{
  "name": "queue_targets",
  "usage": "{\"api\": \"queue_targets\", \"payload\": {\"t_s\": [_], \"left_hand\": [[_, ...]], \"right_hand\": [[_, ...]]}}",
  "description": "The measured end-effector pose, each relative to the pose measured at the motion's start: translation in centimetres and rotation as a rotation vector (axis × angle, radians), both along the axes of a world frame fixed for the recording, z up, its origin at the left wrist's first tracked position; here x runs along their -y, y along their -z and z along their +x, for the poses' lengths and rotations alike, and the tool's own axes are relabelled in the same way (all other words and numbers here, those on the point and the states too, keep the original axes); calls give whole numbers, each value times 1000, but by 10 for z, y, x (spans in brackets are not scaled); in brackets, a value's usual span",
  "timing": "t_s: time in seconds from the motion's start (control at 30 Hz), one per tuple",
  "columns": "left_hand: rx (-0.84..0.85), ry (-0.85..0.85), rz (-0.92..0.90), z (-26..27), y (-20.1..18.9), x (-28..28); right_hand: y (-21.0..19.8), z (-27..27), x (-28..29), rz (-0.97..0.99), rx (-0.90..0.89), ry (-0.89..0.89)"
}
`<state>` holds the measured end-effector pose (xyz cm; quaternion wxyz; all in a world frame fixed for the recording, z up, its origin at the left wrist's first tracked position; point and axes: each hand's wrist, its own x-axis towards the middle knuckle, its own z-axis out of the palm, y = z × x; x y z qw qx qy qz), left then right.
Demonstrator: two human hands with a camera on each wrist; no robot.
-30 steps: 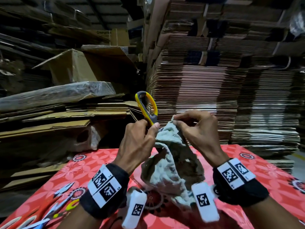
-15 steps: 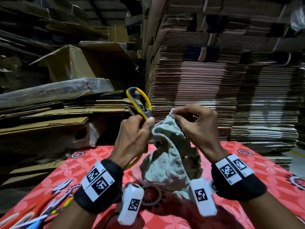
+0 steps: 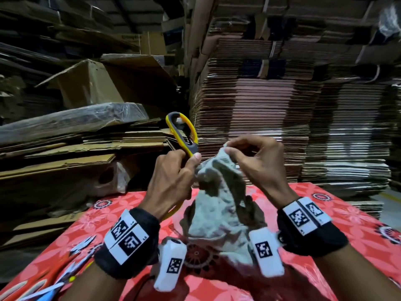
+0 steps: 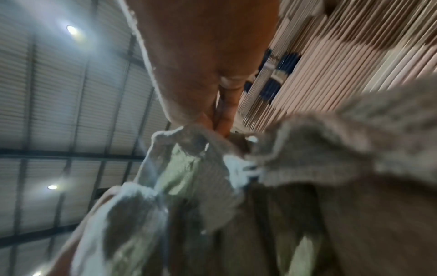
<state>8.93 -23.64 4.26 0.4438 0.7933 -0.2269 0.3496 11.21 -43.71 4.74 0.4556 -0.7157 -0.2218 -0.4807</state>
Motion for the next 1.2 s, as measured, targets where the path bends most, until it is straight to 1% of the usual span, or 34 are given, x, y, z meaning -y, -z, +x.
{"api": "queue_targets", "payload": {"t_s": [0.07,0.2,0.3,0.43,0.57,0.67,0.73,0.8,0.9,0.97,1.03,1.13,1.2], "left_hand": [[12,-8,-20,-2,0,2],[17,-36,-13,2,0,0],[-14,-12,-40,4,1,-1],[0,-37,-6,4,-3,1],[-37,12,-11,-1,-3,1],[-86,83,-58,0,-1,3],[-129,144,-100,1,0,5],[-151,171,-141,6,1,5],[-192,200,-228,14,-1,-1],[-227,222,-269,17,-2,-7],[-255,236,-289,19,-3,-11],[-270,251,-302,20,-3,-13],[-288,256,-307,21,-2,-13]], "right_hand": [[0,-1,3,4,13,23],[9,-6,-16,-69,99,48],[11,-6,-20,-78,103,13],[5,-11,-19,-98,111,-27],[0,-2,-5,-19,12,-50],[1,15,18,21,-61,-13],[-1,22,31,77,-111,-40],[-5,23,41,132,-116,-62],[-8,23,48,154,-82,-51],[-6,27,50,188,-115,-76],[-5,30,49,179,-161,-88],[-4,27,41,69,-186,-76],[-4,21,33,36,-197,-105]]}}
